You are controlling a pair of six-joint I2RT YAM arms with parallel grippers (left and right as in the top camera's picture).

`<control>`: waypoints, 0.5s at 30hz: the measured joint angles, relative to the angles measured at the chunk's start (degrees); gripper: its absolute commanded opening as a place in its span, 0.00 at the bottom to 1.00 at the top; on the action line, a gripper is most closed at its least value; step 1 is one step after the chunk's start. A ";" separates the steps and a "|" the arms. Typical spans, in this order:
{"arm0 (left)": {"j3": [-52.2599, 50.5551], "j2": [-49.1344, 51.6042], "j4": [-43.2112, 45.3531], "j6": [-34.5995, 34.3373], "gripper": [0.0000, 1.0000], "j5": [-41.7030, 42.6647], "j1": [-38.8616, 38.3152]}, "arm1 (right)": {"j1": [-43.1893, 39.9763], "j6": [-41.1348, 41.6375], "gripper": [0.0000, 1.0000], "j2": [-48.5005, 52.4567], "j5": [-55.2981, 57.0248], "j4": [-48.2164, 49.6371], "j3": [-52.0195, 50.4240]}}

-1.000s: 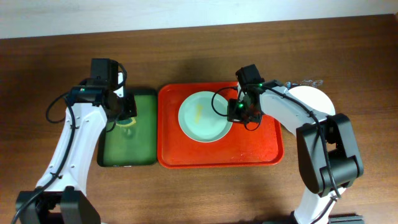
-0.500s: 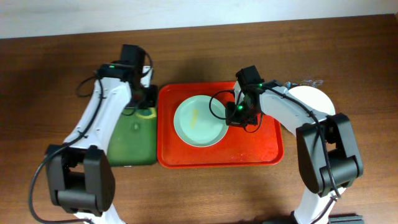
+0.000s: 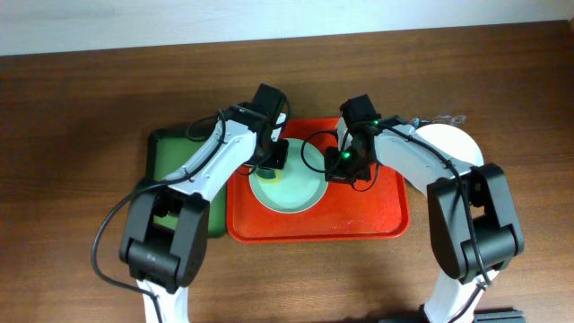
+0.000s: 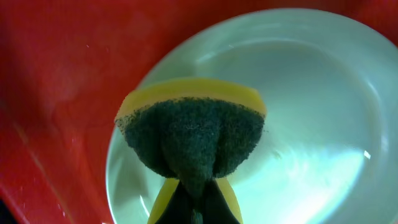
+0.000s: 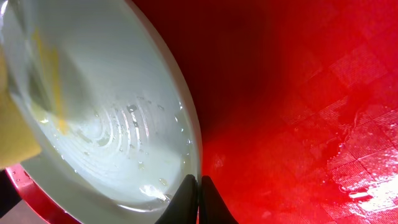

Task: Clean dirty plates on tray and stack at the side
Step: 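Scrub the pale green plate with the held sponge using the left gripper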

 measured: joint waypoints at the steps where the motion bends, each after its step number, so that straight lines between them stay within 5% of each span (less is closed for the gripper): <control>1: 0.02 1.05 0.70 -0.26 0.00 -0.57 0.00 | 0.00 0.00 0.04 0.00 0.02 0.00 0.00; 15: 0.76 0.74 -3.85 2.19 0.00 18.73 4.24 | 0.00 0.00 0.04 0.00 0.02 0.00 -0.02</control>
